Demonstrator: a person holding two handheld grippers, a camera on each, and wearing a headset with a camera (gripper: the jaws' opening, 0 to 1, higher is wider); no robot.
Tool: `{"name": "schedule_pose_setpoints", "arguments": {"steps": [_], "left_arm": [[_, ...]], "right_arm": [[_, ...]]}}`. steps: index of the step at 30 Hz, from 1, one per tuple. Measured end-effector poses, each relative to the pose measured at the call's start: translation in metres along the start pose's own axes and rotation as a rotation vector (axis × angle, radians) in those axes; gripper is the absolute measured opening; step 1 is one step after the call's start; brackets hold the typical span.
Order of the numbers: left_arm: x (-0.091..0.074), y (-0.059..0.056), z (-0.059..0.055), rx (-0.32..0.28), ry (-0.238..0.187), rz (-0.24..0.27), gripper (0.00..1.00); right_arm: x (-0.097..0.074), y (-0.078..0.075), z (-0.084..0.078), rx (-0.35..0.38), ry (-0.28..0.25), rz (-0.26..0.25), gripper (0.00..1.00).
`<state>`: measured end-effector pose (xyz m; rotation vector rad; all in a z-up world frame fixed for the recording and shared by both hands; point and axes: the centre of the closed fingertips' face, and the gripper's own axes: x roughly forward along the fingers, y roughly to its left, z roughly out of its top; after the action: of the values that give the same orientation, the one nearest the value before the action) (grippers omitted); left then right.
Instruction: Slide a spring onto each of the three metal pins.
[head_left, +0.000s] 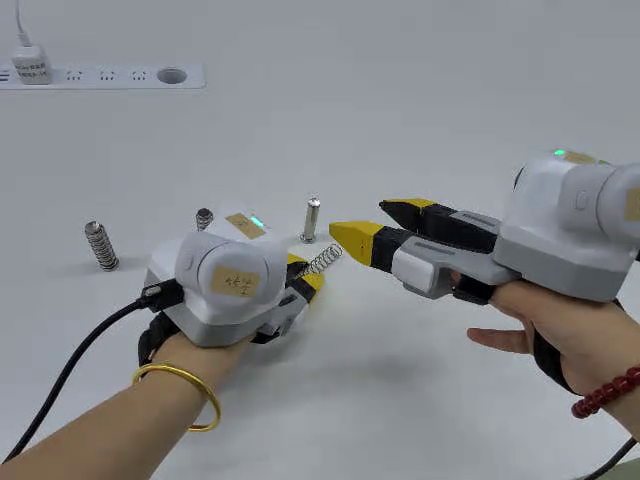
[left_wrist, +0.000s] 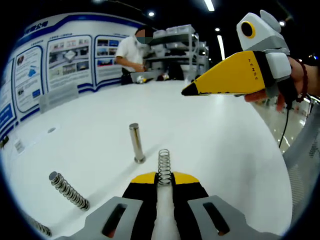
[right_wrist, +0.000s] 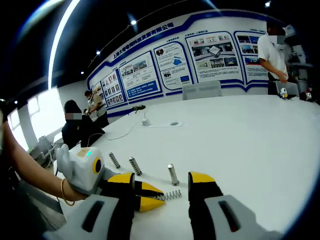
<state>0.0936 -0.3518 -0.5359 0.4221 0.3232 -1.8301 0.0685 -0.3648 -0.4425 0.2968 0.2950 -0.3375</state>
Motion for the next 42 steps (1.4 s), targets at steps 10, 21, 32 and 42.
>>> {"name": "schedule_pose_setpoints", "arguments": {"steps": [10,21,32,42], "left_arm": [[-0.023,0.001,0.023,-0.011,-0.107,0.003,0.10],[-0.052,-0.002,0.055,-0.014,-0.230,-0.002,0.10],[-0.077,-0.008,0.077,0.017,-0.315,-0.003,0.10],[-0.093,-0.011,0.089,0.036,-0.370,-0.009,0.10]], "right_arm": [[0.000,-0.001,0.007,0.057,0.001,0.003,0.44],[0.002,0.011,0.014,0.121,0.006,0.035,0.43],[0.004,0.028,0.021,0.258,-0.010,0.108,0.32],[0.004,0.043,0.025,0.414,-0.023,0.198,0.26]]}}
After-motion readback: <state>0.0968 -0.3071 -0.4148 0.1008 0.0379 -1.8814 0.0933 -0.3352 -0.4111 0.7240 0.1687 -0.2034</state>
